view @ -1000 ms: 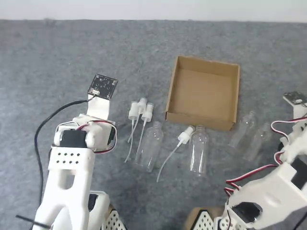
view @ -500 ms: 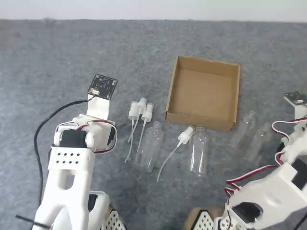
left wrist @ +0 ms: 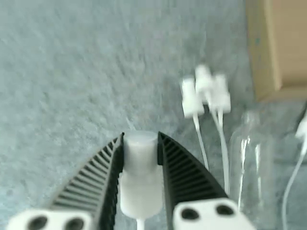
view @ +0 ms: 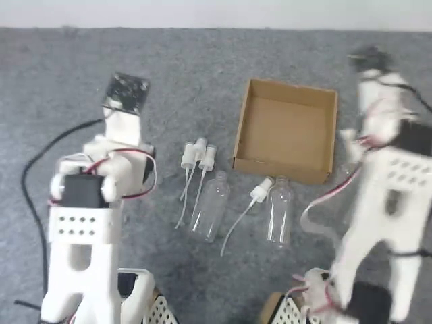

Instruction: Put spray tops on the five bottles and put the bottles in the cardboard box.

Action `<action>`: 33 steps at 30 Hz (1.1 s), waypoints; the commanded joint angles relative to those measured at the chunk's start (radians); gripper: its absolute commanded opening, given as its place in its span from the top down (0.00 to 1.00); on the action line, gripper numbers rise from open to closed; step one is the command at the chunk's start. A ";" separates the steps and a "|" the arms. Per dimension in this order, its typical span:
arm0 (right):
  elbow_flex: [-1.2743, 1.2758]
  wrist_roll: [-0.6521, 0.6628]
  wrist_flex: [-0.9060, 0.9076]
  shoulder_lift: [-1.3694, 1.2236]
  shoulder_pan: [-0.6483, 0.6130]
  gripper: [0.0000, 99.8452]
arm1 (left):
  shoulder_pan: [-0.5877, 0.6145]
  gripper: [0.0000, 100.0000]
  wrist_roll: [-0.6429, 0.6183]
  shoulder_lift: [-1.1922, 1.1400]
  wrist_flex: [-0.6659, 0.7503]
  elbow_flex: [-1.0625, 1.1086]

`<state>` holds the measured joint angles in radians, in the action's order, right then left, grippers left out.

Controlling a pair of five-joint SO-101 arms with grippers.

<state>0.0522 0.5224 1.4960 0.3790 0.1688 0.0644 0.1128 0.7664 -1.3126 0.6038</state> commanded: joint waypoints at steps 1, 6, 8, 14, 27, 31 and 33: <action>0.043 -0.183 -0.062 0.211 -0.390 0.96 | 0.012 0.99 -0.049 0.038 -0.081 -0.263; 0.239 -0.285 -0.257 0.292 -0.670 0.96 | 0.075 0.99 -0.135 0.038 -0.120 -0.487; 0.344 -0.318 -0.378 0.311 -0.750 0.96 | 0.092 0.99 -0.176 0.038 -0.120 -0.544; 0.637 -0.439 -0.753 0.344 -0.934 0.96 | 0.095 0.99 -0.318 0.117 -0.089 -0.584; 0.813 -0.465 -0.855 0.493 -1.082 0.96 | 0.080 0.99 -0.549 0.227 0.296 -0.395; 0.933 -0.465 -0.960 0.581 -1.082 0.96 | 0.014 0.99 -0.566 0.221 0.397 -0.317; 1.003 -0.465 -1.035 0.618 -1.082 0.98 | -0.034 0.99 -0.566 0.222 0.402 -0.288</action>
<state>0.9728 0.0698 0.5923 0.8945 -0.9053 0.0982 -0.4381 0.9797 -0.9705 0.2800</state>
